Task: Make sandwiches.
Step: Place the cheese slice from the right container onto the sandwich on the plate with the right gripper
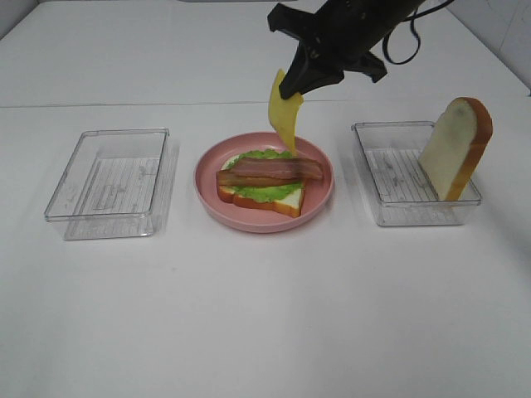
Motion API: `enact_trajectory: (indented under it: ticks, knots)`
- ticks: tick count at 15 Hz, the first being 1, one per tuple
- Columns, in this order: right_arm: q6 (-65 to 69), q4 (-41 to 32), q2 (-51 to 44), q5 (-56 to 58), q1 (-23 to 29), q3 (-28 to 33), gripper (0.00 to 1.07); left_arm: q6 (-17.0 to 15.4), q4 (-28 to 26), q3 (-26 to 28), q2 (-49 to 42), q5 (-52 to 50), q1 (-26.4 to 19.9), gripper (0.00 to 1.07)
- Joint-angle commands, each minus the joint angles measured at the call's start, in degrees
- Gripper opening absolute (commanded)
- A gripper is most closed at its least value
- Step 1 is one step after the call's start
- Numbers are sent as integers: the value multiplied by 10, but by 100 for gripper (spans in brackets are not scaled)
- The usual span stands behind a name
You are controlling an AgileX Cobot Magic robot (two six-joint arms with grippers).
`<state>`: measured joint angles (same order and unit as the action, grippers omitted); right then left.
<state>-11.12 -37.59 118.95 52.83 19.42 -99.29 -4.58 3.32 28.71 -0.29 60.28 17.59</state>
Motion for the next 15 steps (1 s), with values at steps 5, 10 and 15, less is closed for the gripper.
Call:
enact_trajectory:
  ticks: [5,10,15]
  knots:
    - [-14,-53,65,-53,54,-2,0,-1,0,-2,-5,-3,-2,89]
    - [18,28,68,-78,54,-2,0,-1,0,-2,-5,-3,-2,89]
    - [41,71,68,-74,54,-2,18,-1,0,-2,-5,-3,-2,89]
